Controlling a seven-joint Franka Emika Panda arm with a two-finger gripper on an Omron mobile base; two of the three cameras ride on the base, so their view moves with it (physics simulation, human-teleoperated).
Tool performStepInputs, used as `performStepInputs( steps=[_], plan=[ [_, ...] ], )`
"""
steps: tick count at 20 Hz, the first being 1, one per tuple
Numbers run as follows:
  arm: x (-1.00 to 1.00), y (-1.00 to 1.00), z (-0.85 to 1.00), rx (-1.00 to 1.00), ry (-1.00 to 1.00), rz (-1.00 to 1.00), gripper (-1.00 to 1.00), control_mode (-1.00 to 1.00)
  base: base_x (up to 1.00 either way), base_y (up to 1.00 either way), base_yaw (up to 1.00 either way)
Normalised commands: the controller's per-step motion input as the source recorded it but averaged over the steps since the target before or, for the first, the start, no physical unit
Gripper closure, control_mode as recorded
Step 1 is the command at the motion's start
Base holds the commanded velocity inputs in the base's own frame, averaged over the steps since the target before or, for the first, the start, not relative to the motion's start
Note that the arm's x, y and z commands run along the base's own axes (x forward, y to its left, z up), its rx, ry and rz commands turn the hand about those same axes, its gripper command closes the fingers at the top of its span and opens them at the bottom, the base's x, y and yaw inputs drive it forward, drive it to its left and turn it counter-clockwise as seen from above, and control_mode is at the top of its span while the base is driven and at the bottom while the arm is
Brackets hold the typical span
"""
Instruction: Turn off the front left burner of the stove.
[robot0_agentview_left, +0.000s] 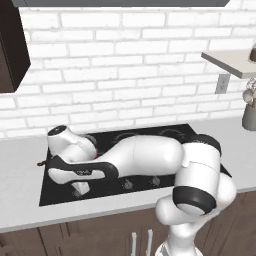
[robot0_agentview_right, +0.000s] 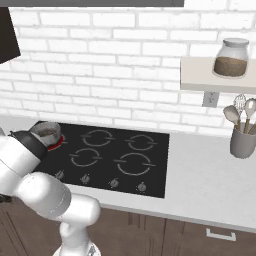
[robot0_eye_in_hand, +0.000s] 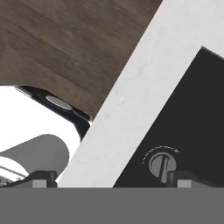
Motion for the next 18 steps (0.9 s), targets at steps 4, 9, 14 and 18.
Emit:
performStepInputs(
  steps=[4,9,14,18],
  plan=[
    [0.0,-0.39,-0.24,0.35,-0.1,0.08,-1.0,-1.0,0.0,0.0,0.0],
    [-0.02,-0.43,-0.27,0.28,-0.08,0.09,-1.0,-1.0,0.0,0.0,0.0],
    [0.0,-0.35,-0.3,0.16,0.0,0.12,-1.0,-1.0,0.0,0.0,0.0],
    [0.0,-0.01,-0.03,0.04,0.0,0.09,-1.0,-1.0,0.0,0.0,0.0]
  ],
)
